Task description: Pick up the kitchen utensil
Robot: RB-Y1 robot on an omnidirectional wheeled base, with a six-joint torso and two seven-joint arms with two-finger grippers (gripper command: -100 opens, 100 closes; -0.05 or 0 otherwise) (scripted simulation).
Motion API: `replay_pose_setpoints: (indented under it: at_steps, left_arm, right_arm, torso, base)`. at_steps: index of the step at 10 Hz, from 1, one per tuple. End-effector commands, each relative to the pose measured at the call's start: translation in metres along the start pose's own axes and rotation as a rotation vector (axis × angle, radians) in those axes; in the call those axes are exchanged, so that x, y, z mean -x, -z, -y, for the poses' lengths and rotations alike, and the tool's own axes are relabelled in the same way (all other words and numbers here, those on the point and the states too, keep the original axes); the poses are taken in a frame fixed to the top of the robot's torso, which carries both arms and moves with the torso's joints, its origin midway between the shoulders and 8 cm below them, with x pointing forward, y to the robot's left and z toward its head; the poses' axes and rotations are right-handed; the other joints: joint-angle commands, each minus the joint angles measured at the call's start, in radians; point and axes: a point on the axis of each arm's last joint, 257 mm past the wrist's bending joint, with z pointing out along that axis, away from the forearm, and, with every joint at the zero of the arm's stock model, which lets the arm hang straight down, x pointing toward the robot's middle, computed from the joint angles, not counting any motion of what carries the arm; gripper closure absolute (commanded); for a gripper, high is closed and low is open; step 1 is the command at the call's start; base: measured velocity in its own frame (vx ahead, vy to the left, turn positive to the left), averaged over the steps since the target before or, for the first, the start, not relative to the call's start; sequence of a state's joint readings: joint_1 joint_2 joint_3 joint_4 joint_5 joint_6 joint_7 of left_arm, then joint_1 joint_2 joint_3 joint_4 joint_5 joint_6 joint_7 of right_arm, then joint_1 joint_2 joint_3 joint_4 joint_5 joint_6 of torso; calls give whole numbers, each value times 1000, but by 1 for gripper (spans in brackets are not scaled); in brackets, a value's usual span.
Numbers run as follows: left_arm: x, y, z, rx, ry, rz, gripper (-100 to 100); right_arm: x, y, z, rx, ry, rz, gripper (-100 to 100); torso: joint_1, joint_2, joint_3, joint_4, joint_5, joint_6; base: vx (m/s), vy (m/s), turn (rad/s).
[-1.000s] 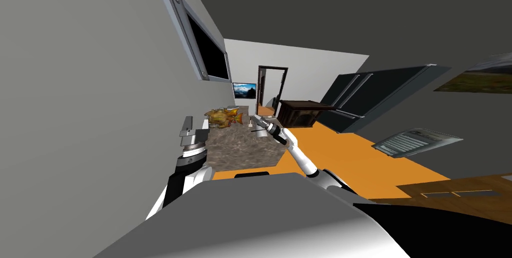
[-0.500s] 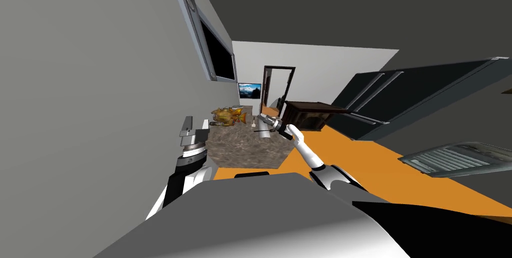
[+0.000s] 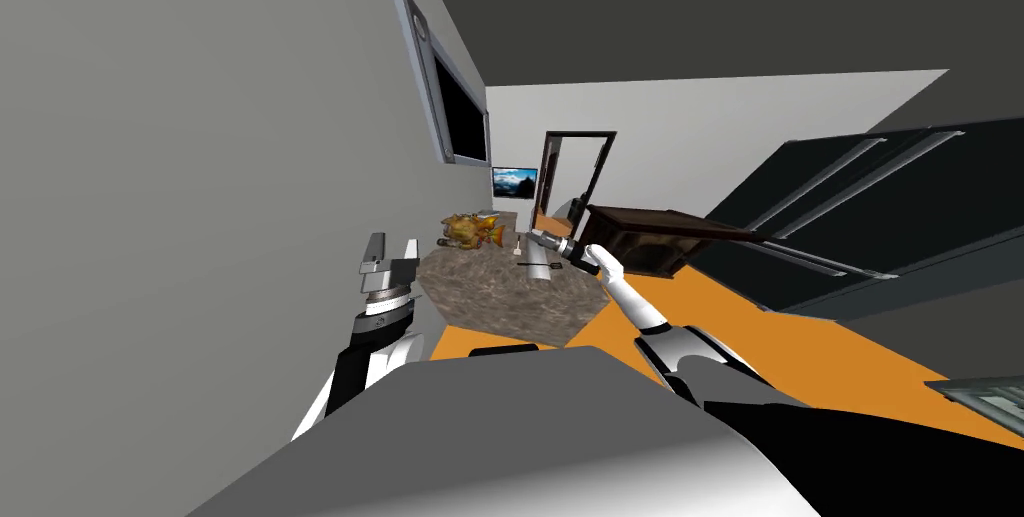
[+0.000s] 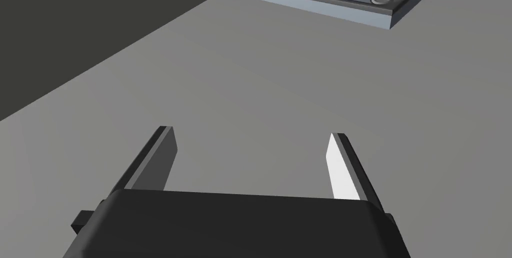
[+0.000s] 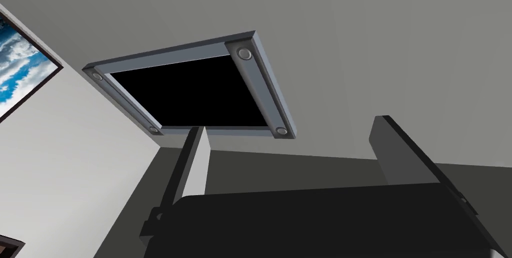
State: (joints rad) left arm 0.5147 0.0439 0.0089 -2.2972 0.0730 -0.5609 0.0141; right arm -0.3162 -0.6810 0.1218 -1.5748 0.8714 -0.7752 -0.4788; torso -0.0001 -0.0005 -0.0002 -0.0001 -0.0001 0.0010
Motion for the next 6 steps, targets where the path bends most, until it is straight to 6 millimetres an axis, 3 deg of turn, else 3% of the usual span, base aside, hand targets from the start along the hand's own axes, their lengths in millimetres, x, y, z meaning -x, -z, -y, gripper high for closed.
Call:
replay_pose_setpoints:
  at_steps: [1,2,3,5,6]
  left_arm:
    - [0,0,0,0,0,0,0]
    - [0,0,0,0,0,0,0]
    - [0,0,0,0,0,0,0]
    - [0,0,0,0,0,0,0]
    - [0,0,0,0,0,0,0]
  right_arm:
    - [-2,17,17,-36,15,-47,-100]
    - [-7,30,30,-64,20,-84,-100]
    - [-5,33,32,-71,30,-94,-100]
    - [-18,65,59,-135,36,-181,-100]
    - [-15,70,62,-144,49,-195,-100]
  torso:
    - [0,0,0,0,0,0]
    - [0,0,0,0,0,-1]
    - [1,0,0,0,0,-1]
    - [1,0,0,0,0,-1]
    - [1,0,0,0,0,-1]
  base:
    - [1,3,192]
    - [-2,6,401]
    - [-1,-3,123]
    - [-4,10,313]
    - [-3,4,140]
